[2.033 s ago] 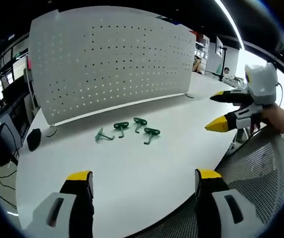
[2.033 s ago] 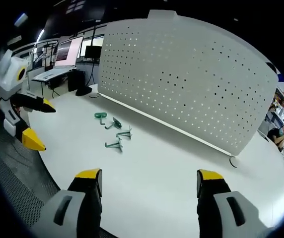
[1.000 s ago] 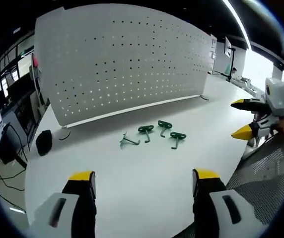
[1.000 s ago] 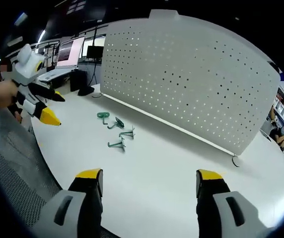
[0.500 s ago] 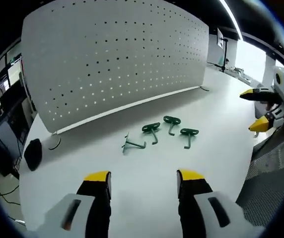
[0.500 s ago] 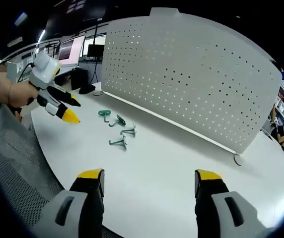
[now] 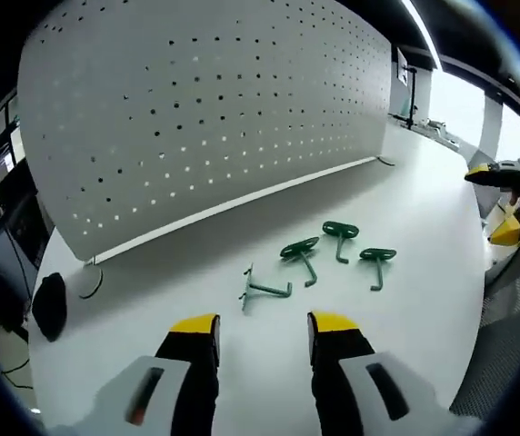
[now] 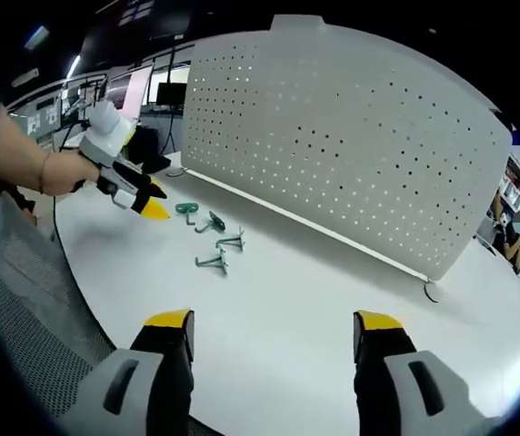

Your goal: Insert the hook assembly into the mounting plate slot until the hook locks in place.

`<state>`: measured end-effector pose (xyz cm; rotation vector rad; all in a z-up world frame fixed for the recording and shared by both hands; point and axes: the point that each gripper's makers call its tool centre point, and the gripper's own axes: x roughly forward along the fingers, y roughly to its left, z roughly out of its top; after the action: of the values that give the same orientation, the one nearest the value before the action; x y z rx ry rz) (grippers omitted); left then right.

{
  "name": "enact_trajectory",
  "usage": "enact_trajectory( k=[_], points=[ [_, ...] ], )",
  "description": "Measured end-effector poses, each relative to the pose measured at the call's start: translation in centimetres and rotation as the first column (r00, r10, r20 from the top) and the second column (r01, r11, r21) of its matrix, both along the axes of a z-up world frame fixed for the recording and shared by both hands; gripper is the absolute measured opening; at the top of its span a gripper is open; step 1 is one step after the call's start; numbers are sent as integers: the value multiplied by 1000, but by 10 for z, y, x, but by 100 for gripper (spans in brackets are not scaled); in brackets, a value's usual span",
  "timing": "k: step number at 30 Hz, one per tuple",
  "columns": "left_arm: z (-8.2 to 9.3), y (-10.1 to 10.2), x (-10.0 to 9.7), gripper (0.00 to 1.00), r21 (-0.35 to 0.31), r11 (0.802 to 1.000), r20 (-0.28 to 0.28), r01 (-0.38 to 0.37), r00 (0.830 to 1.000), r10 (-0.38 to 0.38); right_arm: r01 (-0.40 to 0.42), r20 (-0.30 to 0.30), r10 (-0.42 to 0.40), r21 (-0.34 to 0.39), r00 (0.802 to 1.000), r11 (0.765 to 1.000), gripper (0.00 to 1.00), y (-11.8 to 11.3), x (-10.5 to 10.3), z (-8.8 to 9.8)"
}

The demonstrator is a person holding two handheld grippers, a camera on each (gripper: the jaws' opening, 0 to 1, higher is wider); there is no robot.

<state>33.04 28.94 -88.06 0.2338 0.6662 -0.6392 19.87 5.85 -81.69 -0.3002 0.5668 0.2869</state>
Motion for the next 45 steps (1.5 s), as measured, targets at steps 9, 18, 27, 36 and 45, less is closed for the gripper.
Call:
enact_trajectory(
  k=[9,18,27,36,45],
  points=[
    [-11,-2,13,34,17,1000,-1,9,1000,-9,-12,-13,12,5,1000,1000,67,3,-1,-2],
    [-15,-3,22,18,13,1000,13,-28,1000,28,-14,-21,14,2,1000,1000,67,2,-1,-5],
    [-15,-10,26,21,6,1000,20,-14,1000,13,-18,-24,18,2,1000,1000,66,3,-2,-5],
    [-13,-15,22,8,36,999,19,26,999,-26,-13,-26,13,0,1000,1000,66,2,-1,-5],
    [-15,-16,25,4,66,995,17,73,997,-74,-24,-39,24,-7,999,1000,66,5,-1,-8]
  ],
)
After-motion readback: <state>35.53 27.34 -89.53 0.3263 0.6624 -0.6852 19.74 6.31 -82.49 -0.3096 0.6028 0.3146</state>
